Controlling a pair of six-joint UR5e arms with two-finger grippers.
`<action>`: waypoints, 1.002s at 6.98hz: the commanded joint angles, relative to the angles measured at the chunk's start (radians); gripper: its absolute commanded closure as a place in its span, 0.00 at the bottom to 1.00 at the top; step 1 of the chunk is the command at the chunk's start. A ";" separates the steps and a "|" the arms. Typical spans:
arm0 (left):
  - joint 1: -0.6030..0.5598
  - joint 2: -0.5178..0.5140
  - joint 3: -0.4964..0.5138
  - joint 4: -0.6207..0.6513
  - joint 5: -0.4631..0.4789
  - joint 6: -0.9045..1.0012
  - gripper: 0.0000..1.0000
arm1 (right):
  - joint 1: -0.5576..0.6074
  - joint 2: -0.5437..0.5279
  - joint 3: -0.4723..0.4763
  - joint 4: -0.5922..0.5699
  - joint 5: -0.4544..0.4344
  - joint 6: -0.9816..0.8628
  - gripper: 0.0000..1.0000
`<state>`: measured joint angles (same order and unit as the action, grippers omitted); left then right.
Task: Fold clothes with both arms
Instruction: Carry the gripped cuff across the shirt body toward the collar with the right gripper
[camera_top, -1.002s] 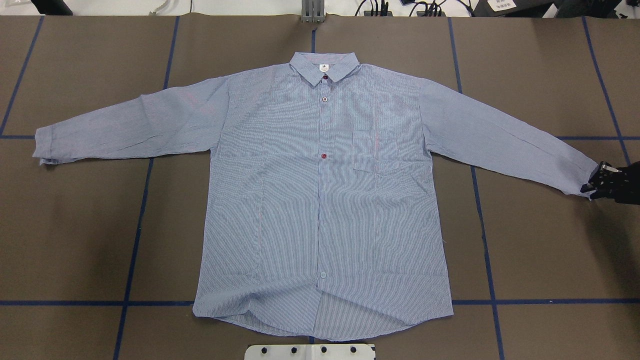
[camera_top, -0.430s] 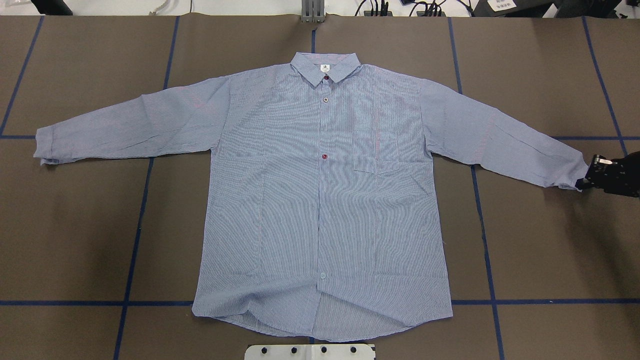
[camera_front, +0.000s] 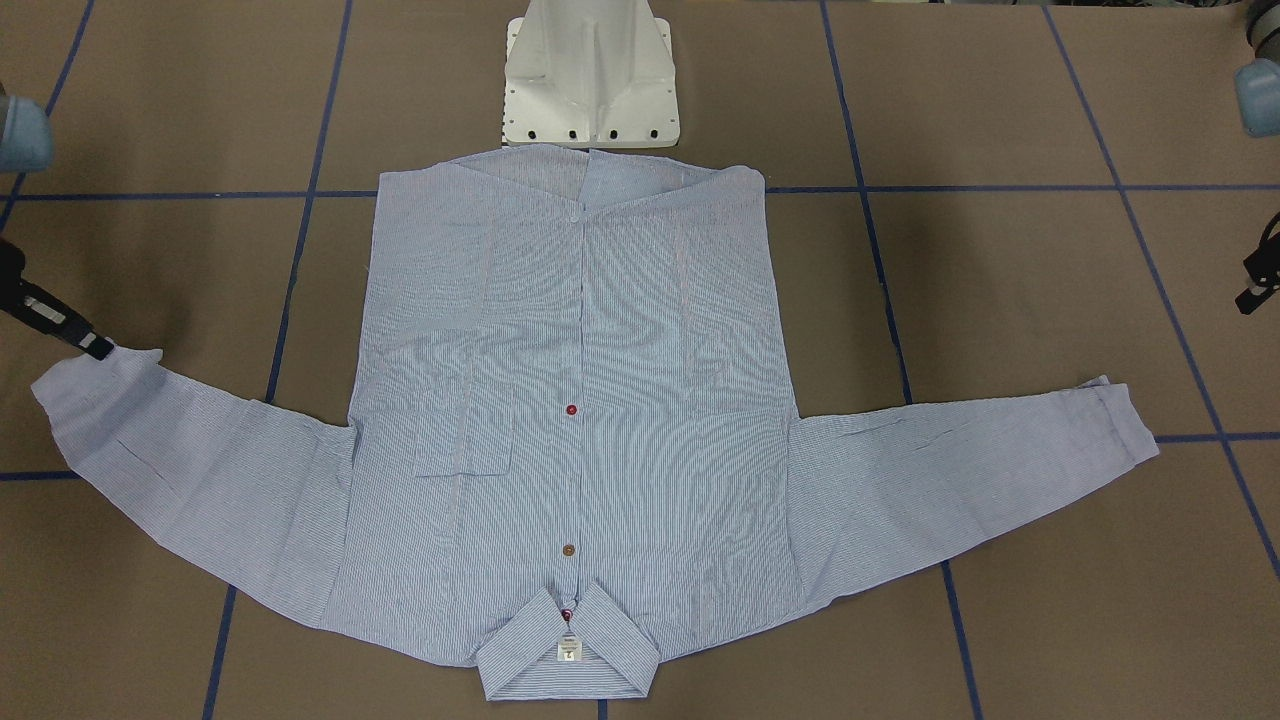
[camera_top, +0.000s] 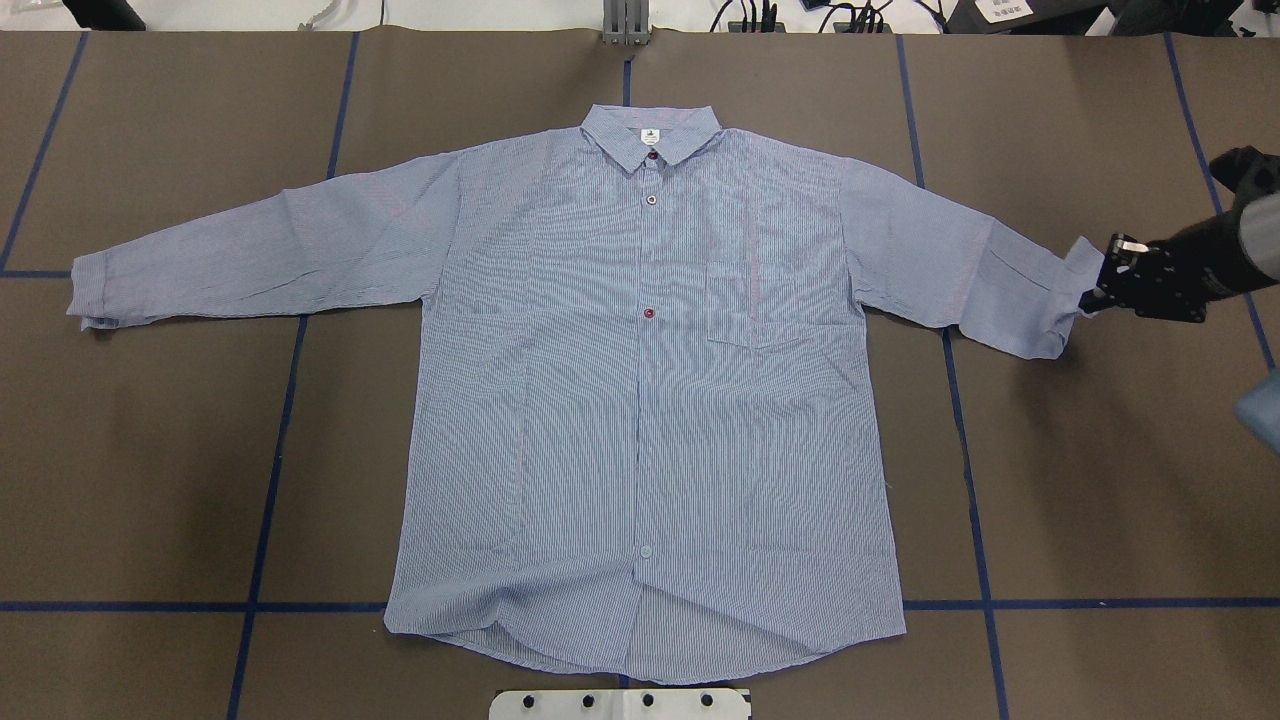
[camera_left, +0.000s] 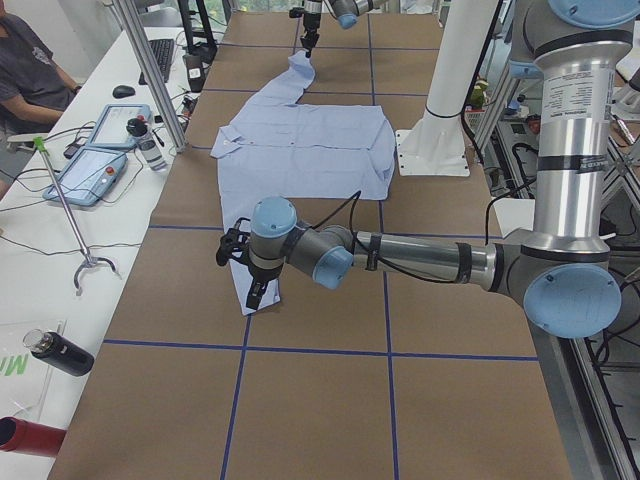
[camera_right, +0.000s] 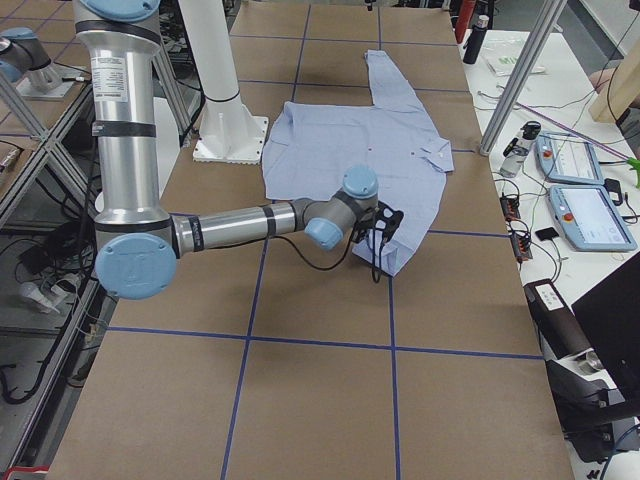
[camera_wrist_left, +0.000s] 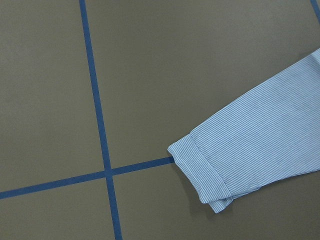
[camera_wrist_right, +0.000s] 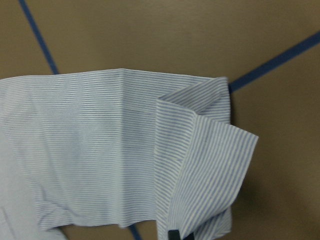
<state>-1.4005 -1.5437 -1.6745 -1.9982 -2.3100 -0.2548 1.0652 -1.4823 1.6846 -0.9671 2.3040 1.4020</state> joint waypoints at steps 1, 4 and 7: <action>0.000 -0.001 -0.001 -0.001 0.000 0.002 0.00 | -0.048 0.298 0.000 -0.286 -0.014 0.000 1.00; 0.000 0.001 -0.002 -0.001 0.000 0.002 0.00 | -0.172 0.552 -0.051 -0.461 -0.162 0.003 1.00; 0.000 0.001 -0.007 0.003 -0.045 0.000 0.00 | -0.292 0.826 -0.311 -0.447 -0.277 0.102 1.00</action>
<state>-1.4005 -1.5432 -1.6788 -1.9964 -2.3460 -0.2541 0.8296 -0.7741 1.4873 -1.4218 2.0962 1.4573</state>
